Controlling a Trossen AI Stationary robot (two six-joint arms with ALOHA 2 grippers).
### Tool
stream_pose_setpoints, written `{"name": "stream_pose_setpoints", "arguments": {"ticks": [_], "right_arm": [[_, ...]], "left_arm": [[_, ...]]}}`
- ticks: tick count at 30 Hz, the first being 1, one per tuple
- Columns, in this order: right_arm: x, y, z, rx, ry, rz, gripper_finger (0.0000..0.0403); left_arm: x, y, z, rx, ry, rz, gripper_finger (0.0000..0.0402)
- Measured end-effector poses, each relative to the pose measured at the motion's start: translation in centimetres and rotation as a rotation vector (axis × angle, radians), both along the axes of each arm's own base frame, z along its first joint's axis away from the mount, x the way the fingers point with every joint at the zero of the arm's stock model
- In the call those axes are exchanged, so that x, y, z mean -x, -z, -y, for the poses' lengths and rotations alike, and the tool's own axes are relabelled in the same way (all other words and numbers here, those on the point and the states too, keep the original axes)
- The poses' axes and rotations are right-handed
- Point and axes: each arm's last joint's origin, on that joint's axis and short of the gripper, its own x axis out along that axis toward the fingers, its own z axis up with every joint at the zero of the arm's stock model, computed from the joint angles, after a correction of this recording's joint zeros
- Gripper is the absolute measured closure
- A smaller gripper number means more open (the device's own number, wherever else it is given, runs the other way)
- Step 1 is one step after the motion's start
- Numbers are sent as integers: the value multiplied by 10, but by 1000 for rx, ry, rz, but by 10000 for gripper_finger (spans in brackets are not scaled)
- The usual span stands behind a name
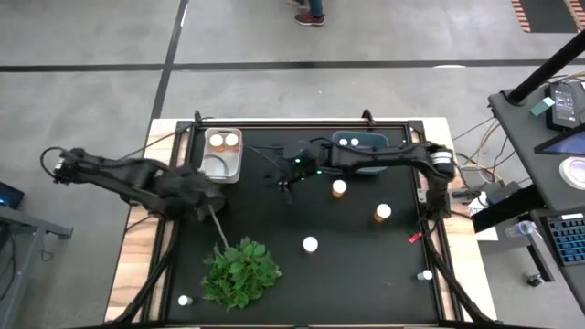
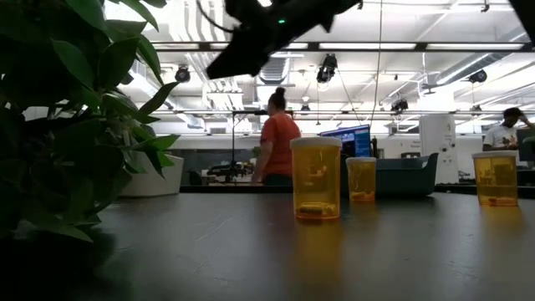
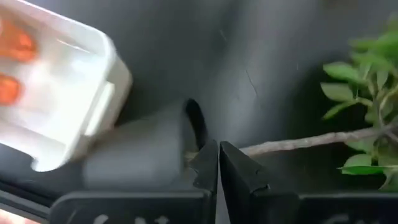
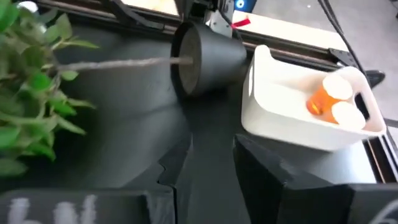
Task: Pick and place medicine bottles into bin by pill shape (circle, oval)
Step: Move the potted plant to the center of the table
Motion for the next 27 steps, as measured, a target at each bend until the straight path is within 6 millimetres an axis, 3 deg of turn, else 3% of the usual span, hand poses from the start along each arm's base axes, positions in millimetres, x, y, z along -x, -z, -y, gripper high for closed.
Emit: {"name": "stream_pose_setpoints", "arguments": {"ticks": [4,9,16,22,27], "right_arm": [[27,-4,-3,1,1,-2,304],[60,4,-7,7,-2,8,312],[100,13,-9,21,6,114,319],[125,22,-4,36,31,181,317],[137,26,1,39,54,188,317]], "left_arm": [[-23,12,6,-32,49,-131,384],[-42,21,10,-85,129,-235,326],[-56,17,11,-202,225,-358,260],[-57,28,4,-235,206,-469,255],[-61,36,1,-230,163,-506,287]]}}
